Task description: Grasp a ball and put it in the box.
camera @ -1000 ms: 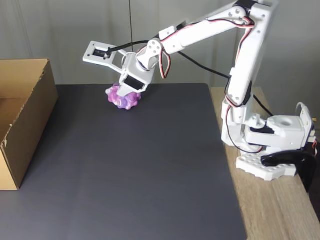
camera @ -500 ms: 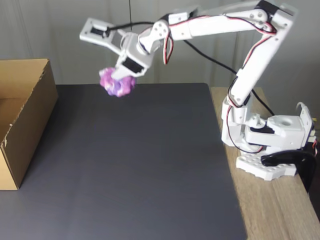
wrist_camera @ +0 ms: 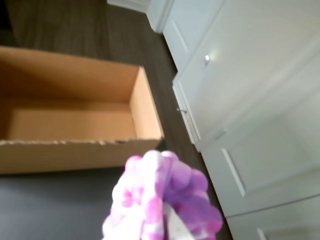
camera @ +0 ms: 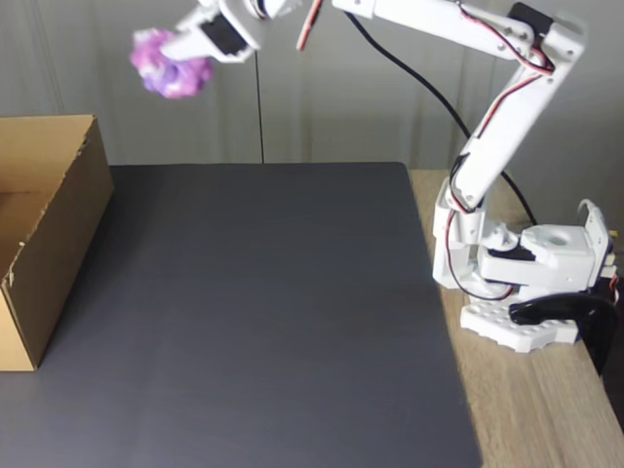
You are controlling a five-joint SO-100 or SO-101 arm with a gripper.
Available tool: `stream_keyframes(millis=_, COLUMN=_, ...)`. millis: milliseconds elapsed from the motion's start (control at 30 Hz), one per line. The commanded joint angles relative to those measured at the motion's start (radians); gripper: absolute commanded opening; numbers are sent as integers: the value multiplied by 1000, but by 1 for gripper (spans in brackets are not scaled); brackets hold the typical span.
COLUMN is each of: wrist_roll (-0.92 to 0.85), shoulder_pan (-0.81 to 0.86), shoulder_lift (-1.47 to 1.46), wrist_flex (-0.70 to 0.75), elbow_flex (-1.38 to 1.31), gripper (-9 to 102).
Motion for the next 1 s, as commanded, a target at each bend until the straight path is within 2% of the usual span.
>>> stream_keyframes(millis=0, wrist_roll=-9, shoulder_pan=-41, shoulder_lift=-26, wrist_flex=5, elbow_flex=-153, gripper=0)
stream_keyframes(millis=200, wrist_roll=-21, shoulder_pan=-146, shoulder_lift=-124, wrist_flex=-15, elbow_flex=-336, gripper=0)
stream_keyframes(millis=467, wrist_roll=-25, shoulder_pan=-279, shoulder_lift=-247, wrist_flex=-209, elbow_flex=-380, gripper=1)
stream_keyframes(millis=733, wrist_roll=-29, shoulder_pan=-301, shoulder_lift=-472, wrist_flex=-322, elbow_flex=-546, gripper=2)
stream_keyframes(millis=967, wrist_roll=-29, shoulder_pan=-278, shoulder_lift=-747, wrist_flex=-354, elbow_flex=-792, gripper=3)
